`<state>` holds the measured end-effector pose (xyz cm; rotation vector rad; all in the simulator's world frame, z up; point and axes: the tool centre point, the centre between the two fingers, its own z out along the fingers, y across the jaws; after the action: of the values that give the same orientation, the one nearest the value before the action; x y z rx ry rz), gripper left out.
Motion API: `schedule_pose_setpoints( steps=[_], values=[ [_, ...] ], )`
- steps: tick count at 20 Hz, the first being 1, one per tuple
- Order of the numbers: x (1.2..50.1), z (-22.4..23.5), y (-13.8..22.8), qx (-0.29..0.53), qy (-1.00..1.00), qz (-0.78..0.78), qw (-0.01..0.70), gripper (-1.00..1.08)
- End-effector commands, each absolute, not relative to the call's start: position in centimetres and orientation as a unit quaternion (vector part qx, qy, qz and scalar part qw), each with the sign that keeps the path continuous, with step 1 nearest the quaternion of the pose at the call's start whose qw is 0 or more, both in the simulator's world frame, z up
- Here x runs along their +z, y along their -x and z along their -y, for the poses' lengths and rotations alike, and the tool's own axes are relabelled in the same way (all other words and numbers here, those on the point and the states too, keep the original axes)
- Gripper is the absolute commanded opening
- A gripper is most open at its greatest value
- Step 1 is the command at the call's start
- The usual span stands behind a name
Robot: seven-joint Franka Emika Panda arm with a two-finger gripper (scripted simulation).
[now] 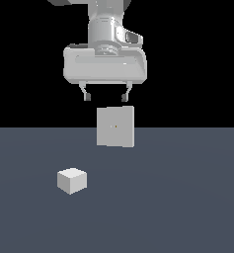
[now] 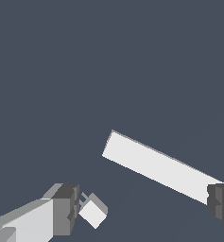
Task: Plug the charger into the wall socket.
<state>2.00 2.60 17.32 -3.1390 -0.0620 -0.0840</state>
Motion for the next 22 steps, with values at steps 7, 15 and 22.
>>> schedule_pose_setpoints(
  steps=[7, 15, 22],
  values=[
    [17.0, -2.9, -1.7, -0.028, 0.999, 0.034, 0.002, 1.00],
    [15.4, -4.2, -0.3, -0.036, 0.995, 0.094, 0.006, 1.00],
    [13.2, -5.6, 1.9, -0.046, 0.982, 0.181, 0.013, 1.00]
  ],
)
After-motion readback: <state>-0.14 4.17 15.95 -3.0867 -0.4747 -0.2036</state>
